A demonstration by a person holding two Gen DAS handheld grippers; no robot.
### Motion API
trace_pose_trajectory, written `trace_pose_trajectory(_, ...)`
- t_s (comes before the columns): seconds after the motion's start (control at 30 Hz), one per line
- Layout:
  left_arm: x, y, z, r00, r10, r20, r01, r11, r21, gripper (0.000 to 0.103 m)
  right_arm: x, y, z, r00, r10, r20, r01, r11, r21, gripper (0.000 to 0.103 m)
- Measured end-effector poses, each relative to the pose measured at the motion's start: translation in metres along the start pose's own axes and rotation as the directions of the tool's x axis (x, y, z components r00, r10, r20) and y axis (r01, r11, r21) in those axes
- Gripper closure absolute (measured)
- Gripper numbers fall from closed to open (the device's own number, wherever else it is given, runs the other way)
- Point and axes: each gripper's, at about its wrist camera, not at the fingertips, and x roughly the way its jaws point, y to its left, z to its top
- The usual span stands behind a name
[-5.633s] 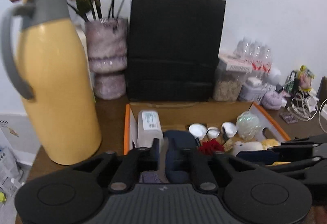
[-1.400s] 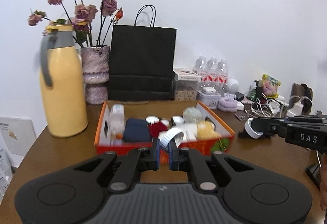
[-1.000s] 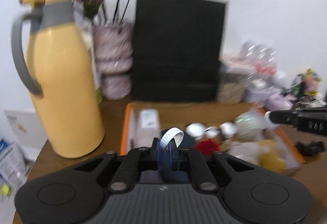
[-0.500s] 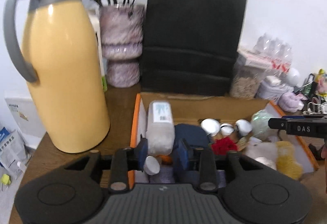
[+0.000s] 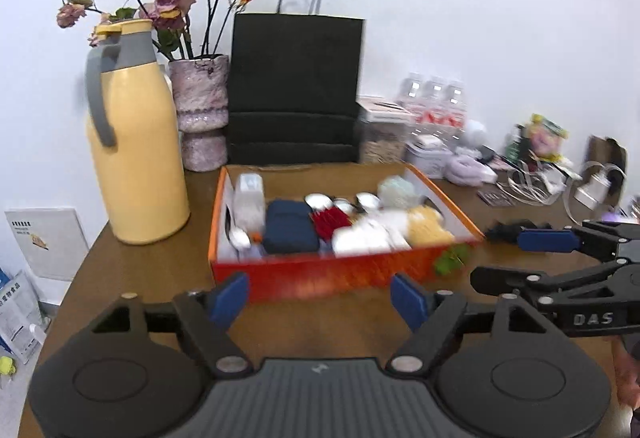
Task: Organize objects
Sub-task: 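Move both tools toward the black braided cable on the table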
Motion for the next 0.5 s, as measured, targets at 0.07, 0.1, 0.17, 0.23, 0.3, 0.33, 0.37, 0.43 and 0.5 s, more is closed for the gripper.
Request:
trace_pose_trajectory(0.07,-0.026,-0.008,-0.019,1.0,0.007,0.014,-0.007,1.0,0.016,0.019,-0.029,0.008,-0.019,1.0,-0.001,0.014,0.001,1.0,0.008,0.015)
trace_pose_trajectory(0.1,-0.041,-0.012,-0.029,1.0,0.01,0.024,-0.01,1.0,0.02,0.019,-0.044,0.013,-0.03,1.0,-0.006,0.021,0.006,1.0,0.003,0.011)
trace_pose_trajectory(0.17,-0.064,-0.017,-0.048,1.0,-0.001,0.032,0.0,1.0,0.021,0.017,-0.068,0.021,-0.05,1.0,-0.012,0.029,0.012,1.0,-0.006,0.003)
trace_pose_trajectory(0.23,-0.08,-0.021,-0.065,0.999,-0.03,0.018,0.029,0.999,0.022,0.016,-0.089,0.028,-0.07,0.999,-0.033,0.023,0.033,0.999,-0.004,0.003)
trace_pose_trajectory(0.3,-0.091,-0.024,-0.079,0.999,-0.033,0.002,0.033,0.999,0.023,0.016,-0.102,0.034,-0.085,0.998,-0.056,0.006,0.056,0.998,0.004,0.003)
trace_pose_trajectory(0.33,-0.094,-0.026,-0.084,0.999,-0.034,-0.004,0.034,0.999,0.027,0.016,-0.108,0.036,-0.092,0.998,-0.063,-0.003,0.063,0.998,0.003,0.003)
trace_pose_trajectory(0.37,-0.095,-0.027,-0.089,0.999,-0.038,-0.009,0.038,0.999,0.031,0.016,-0.112,0.039,-0.098,0.998,-0.067,-0.011,0.067,0.998,0.0,0.003)
trace_pose_trajectory(0.43,-0.095,-0.031,-0.095,0.998,-0.052,-0.023,0.053,0.998,0.043,0.016,-0.115,0.041,-0.107,0.997,-0.074,-0.032,0.074,0.997,-0.007,0.003)
trace_pose_trajectory(0.5,-0.09,-0.034,-0.101,0.997,-0.067,-0.035,0.068,0.997,0.043,0.016,-0.112,0.039,-0.111,0.995,-0.086,-0.043,0.086,0.996,0.0,0.003)
